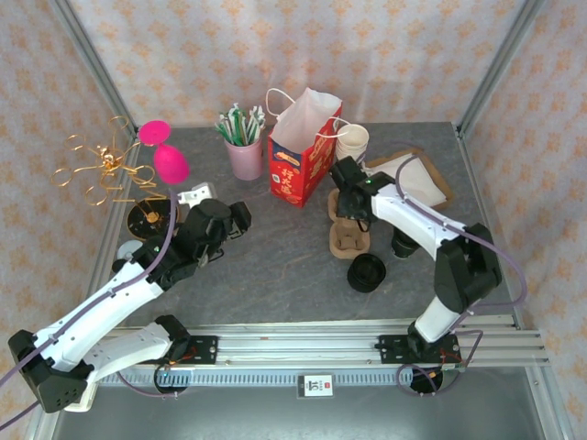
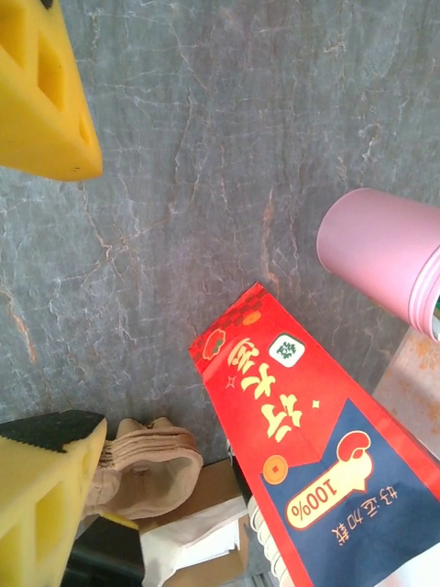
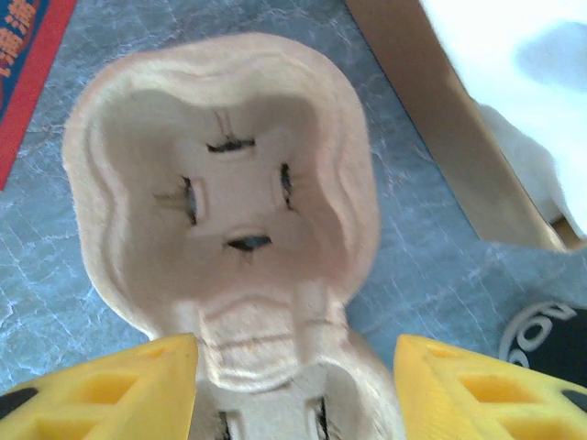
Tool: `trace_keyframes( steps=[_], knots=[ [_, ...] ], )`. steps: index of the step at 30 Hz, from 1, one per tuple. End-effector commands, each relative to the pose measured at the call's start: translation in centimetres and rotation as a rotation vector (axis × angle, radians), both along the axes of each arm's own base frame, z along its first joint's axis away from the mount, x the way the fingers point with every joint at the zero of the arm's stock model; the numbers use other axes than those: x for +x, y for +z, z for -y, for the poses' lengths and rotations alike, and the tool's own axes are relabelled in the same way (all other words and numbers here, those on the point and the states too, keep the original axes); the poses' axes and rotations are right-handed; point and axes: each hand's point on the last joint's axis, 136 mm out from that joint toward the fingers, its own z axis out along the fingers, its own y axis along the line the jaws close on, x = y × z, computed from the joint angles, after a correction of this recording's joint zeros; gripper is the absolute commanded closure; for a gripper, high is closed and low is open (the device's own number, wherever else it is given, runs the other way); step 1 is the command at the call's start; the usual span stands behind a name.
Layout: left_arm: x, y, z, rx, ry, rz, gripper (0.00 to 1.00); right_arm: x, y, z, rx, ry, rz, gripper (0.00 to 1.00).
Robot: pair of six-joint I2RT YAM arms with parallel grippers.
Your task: Pack the takeout coffee
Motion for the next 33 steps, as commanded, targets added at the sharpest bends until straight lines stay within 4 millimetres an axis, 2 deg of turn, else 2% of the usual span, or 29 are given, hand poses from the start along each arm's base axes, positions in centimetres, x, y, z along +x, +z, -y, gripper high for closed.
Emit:
trace_keyframes(
  steps=[1,6,14,18,23,28,33],
  knots=[
    [0.6,1.4,0.7,-0.009,-0.019,0.043,0.31,0.6,-1.0,-0.7,-0.012,0.045,-0.033,0.47],
    [0.7,1.3,0.9,-0.013,-0.026,0.042,0.31,0.7,-2.0,0.1,-0.079,0.041,-0.060,0.49],
    [0.8,1.2,0.9,-0.010,-0.022,0.040,0.31,0.5,-3.0,-0.8,-0.042,0.084,-0.085,0.57],
    [0.8,1.2,0.9,-0.009,-0.023,0.038,0.31,0.2,-3.6,-0.8,-0.043,0.083,-0.109,0.58],
    [0.8,1.0,0.9,-0.005,-0.023,0.030,0.31,-0.4,-3.2,-0.9,-0.012,0.086,-0.104,0.55],
    [0.8,0.9,0.9,-0.003,-0.023,0.027,0.31,-0.7,-3.5,-0.8,-0.013,0.093,-0.117,0.57],
    [0.8,0.8,1.0,-0.009,-0.025,0.026,0.31,-0.3,-3.5,-0.9,-0.016,0.096,-0.108,0.58]
  ],
)
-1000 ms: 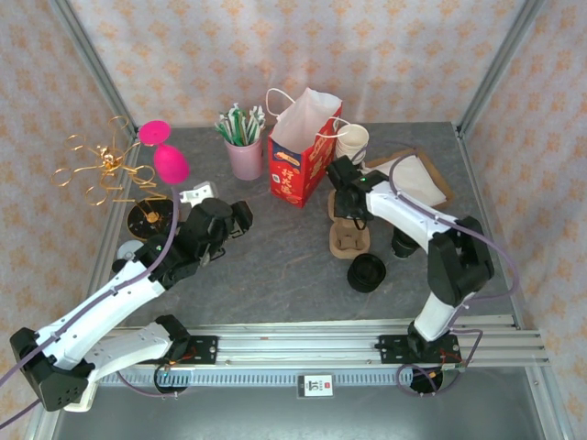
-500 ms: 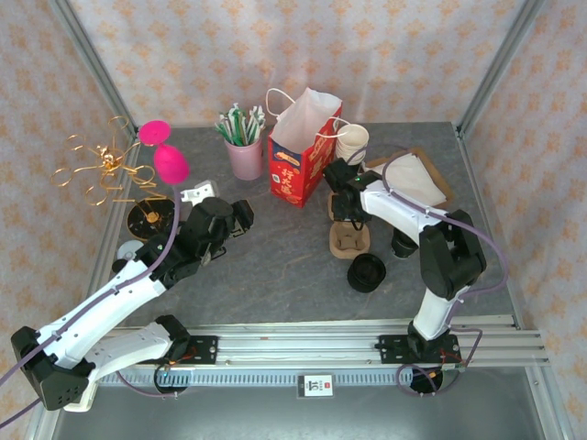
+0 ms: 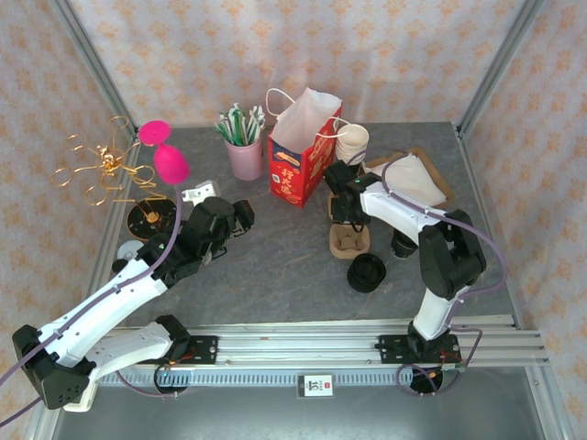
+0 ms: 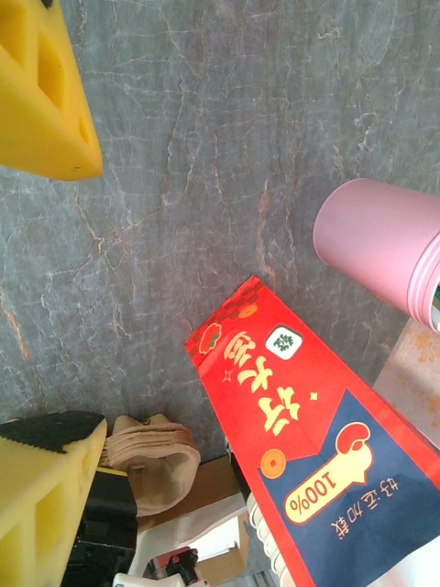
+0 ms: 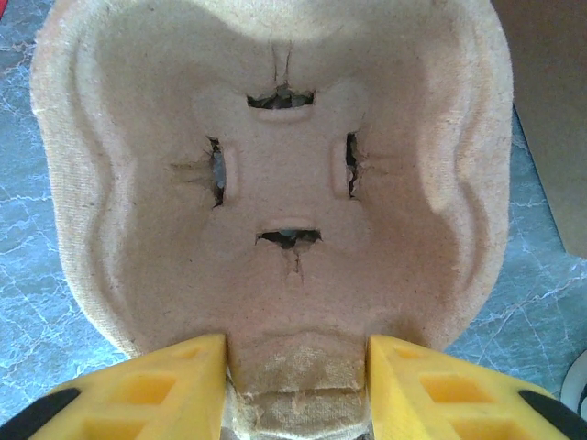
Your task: Pack the takeout coffee
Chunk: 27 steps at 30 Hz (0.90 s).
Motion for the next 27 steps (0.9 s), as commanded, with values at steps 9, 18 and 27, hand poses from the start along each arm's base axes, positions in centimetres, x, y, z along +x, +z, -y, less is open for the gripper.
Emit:
trace_keyframes(
  steps=[9,18,27],
  knots=[
    [0.1,1.1,0.3,-0.013,-0.015,0.022,0.31,0.2,2.2,0.6,-0.006,0.008,0.039,0.63],
    [0.2,1.0,0.6,-0.013,-0.021,0.016,0.31,0.4,3.3,1.0,0.023,-0.004,0.059,0.66],
    [0.2,1.1,0.7,-0.019,-0.024,0.020,0.31,0.4,3.8,1.1,0.062,-0.004,0.069,0.66]
  ],
)
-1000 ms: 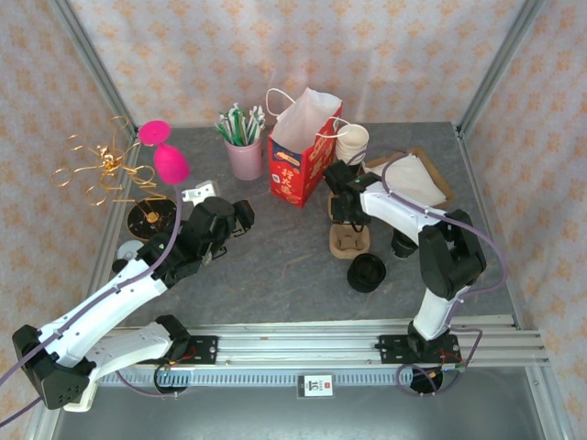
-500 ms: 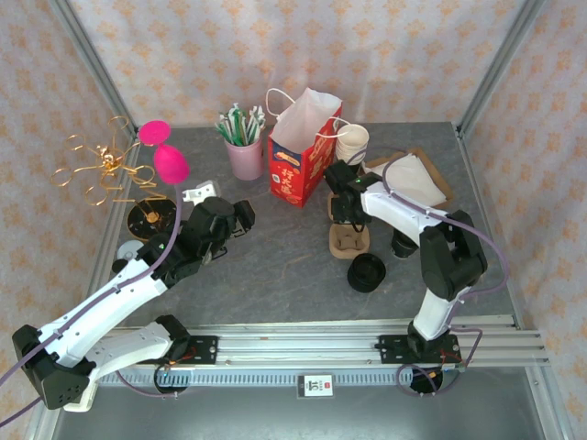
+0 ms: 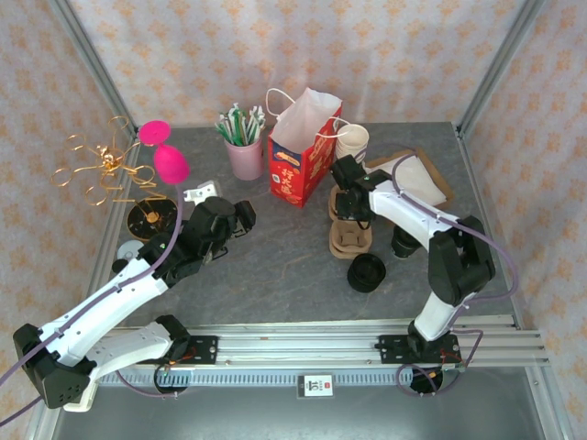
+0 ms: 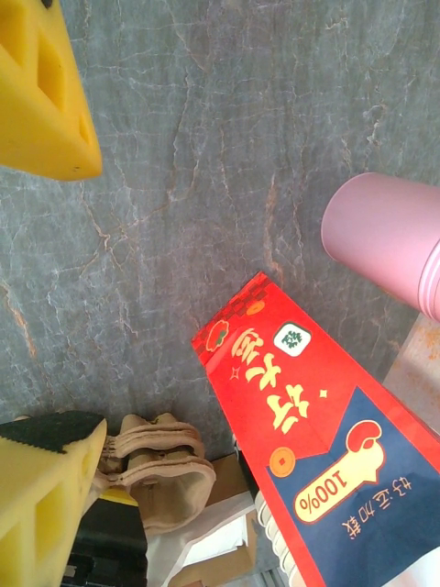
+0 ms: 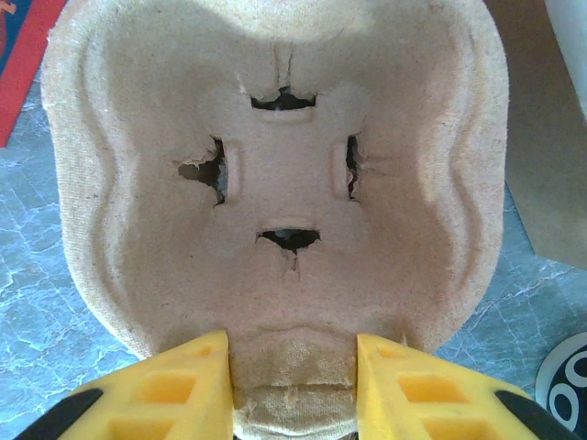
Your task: Pack the takeout coffee
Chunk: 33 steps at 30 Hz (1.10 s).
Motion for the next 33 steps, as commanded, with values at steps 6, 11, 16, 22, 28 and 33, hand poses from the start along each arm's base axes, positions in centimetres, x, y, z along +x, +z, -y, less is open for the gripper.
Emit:
trace_keyframes(
  steps=[6,11,16,22,28,33],
  knots=[
    [0.4,1.1,0.6,-0.019,-0.020,0.024,0.31,0.1,0.8,-0.2,0.039,0.017,0.014,0.66],
    [0.3,0.4,2.7,-0.102,-0.087,0.009,0.33,0.0,1.3,0.1,0.048,0.017,0.003,0.65],
    [0.0,-1.2,6.9,-0.227,-0.236,-0.014,0.35,-0.2,1.0,0.1,0.094,0.011,-0.023,0.66],
    [-1.4,-3.4,14.5,-0.376,-0.416,-0.032,0.36,0.3,1.3,0.2,0.085,0.003,-0.016,0.66],
    [-1.2,-5.9,19.4,-0.522,-0.440,-0.106,0.38,0.4,0.9,0.1,0.095,-0.010,-0.016,0.66],
    [0.1,-7.5,21.1,-0.524,-0.411,-0.145,0.39,0.3,0.5,0.2,0.085,-0.010,-0.024,0.66]
  ],
)
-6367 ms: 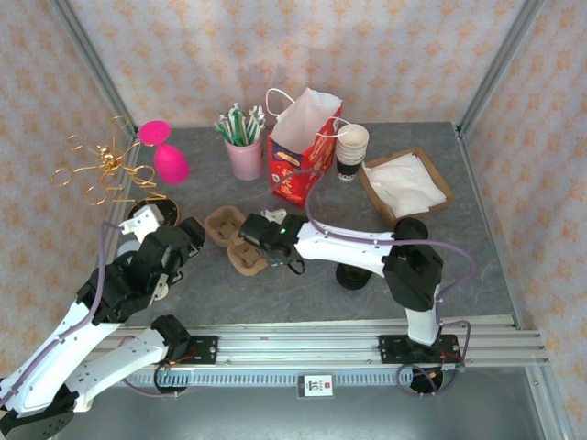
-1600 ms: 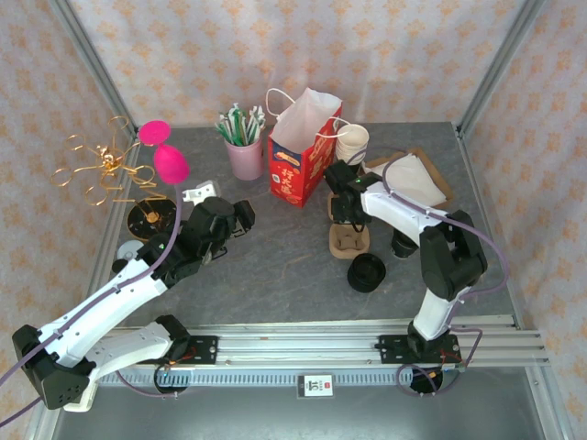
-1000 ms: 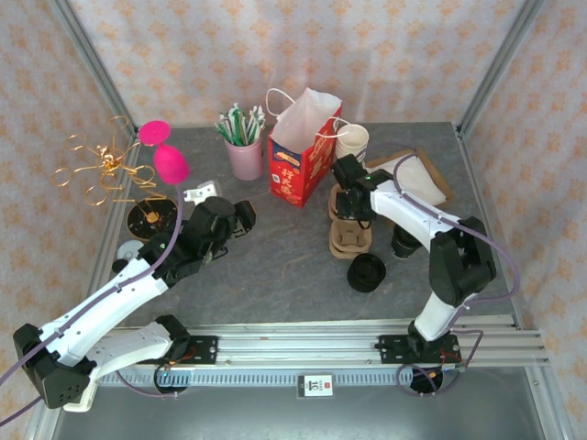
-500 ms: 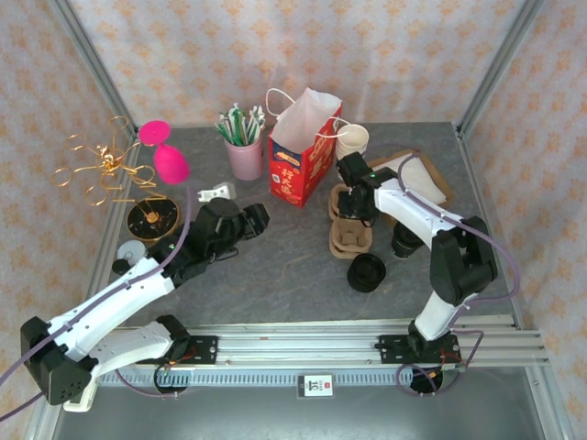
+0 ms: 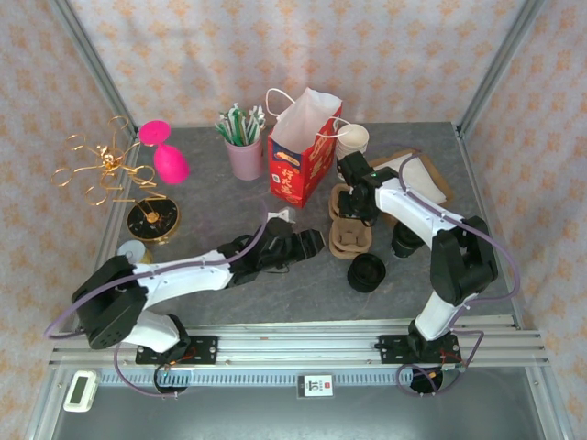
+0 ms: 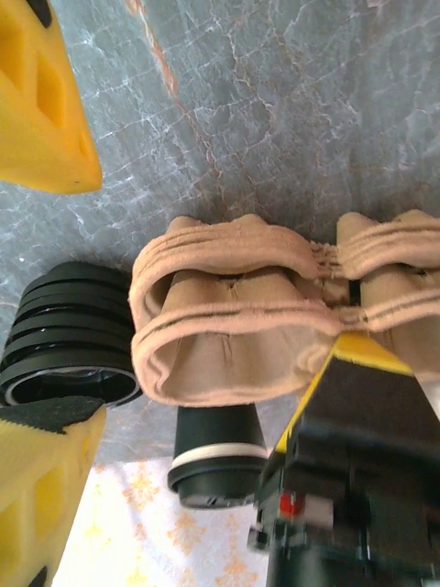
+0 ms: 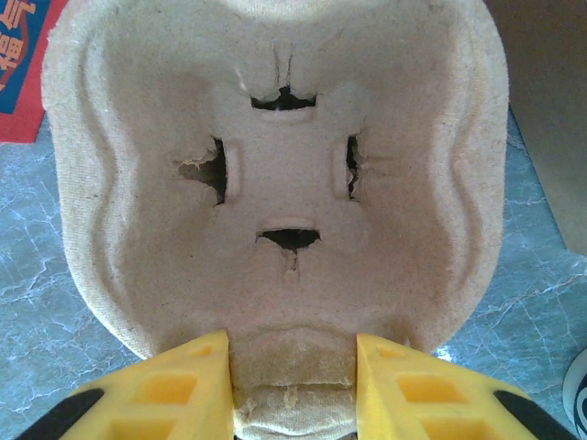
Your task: Pack the takeout coffee
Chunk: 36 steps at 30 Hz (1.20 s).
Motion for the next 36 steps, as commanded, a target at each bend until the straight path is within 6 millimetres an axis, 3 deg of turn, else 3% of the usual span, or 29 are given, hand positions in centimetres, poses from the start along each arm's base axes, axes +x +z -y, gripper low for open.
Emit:
trace_keyframes(
  steps=[1,6,13,36],
  knots=[
    [1.3,2.6,2.5,-0.124,0.008,0.018,0.41,0.4,0.6,0.1,-0.002,-0.007,0.020,0.66],
    [2.0,2.6,4.7,-0.176,-0.033,0.010,0.46,0.4,0.8,0.2,-0.005,-0.011,0.025,0.66],
    [3.1,2.3,5.6,-0.148,-0.039,0.006,0.50,0.4,0.6,0.0,0.004,-0.009,0.022,0.67],
    [4.0,0.0,5.7,-0.097,-0.001,-0.059,0.47,0.8,1.1,-0.2,0.015,-0.015,0.035,0.67]
  ],
)
